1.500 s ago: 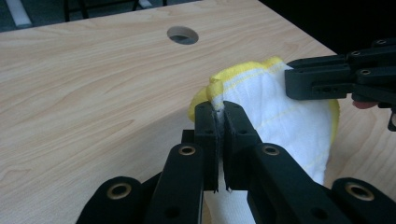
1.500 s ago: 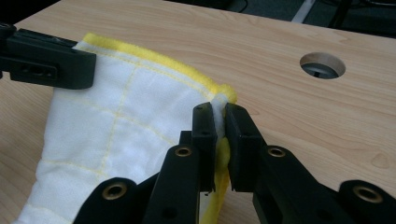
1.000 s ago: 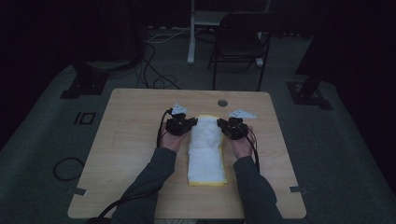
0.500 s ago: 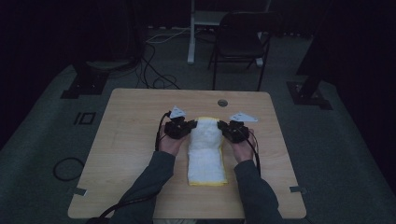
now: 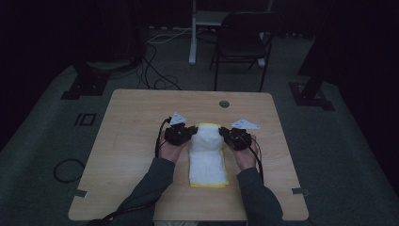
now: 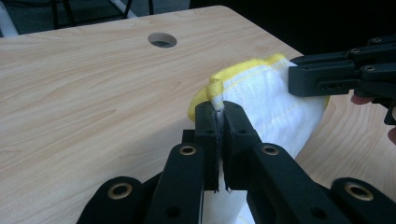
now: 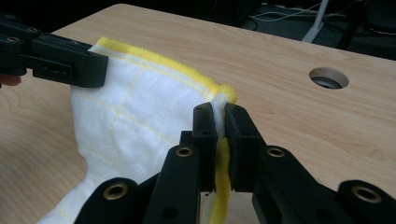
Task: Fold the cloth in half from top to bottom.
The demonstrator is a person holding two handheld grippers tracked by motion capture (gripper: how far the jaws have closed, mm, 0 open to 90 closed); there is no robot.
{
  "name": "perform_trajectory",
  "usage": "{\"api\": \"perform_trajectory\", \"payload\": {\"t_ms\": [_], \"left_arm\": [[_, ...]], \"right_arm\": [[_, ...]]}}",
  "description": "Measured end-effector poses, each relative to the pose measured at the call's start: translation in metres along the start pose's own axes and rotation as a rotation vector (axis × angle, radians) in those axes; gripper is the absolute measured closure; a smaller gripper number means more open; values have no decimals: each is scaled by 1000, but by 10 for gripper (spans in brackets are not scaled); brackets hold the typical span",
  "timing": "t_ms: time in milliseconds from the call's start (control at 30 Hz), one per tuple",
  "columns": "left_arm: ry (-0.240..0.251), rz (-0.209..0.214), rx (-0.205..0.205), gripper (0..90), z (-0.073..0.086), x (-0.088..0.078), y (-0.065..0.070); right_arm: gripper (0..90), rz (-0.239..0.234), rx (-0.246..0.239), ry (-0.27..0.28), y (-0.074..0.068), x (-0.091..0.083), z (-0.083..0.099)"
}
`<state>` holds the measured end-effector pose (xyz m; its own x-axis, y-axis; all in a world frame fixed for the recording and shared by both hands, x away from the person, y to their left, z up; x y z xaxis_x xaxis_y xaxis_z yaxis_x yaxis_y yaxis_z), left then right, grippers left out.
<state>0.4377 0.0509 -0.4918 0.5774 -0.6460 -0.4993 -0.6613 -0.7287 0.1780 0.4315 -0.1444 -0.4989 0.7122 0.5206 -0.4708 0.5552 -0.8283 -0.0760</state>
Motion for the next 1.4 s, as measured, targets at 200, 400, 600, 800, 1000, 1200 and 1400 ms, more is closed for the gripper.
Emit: {"api": "perform_trajectory", "payload": {"t_ms": [200,400,600,800,1000,1200,1400], "left_arm": [[0,0,-11,869,6,-3,1],[4,5,-15,869,11,-6,3],[4,11,-20,869,15,-10,6],[7,17,-23,869,18,-13,9],[6,19,-23,869,21,-16,11],[-1,28,-22,868,26,-17,14],[-9,32,-20,868,31,-20,15]], "right_arm": [[838,-2,2,2,-4,-1,3],[838,-8,-4,1,-7,-4,5],[838,-10,-6,1,-11,-6,9],[838,-8,-14,-2,-15,-10,13],[838,-7,-31,-11,-18,-12,16],[838,-8,-39,-13,-21,-14,19],[837,-16,-39,-15,-25,-17,22]]}}
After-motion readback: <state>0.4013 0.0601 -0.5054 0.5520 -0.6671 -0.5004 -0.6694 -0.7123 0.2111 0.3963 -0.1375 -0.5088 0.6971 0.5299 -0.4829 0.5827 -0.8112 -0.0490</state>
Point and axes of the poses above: each handheld gripper's, and its own axes: x roughly forward along the jaws, z roughly out of its underside, y roughly to its right, the point moved 5 cm from there along x, roughly forward along the jaws
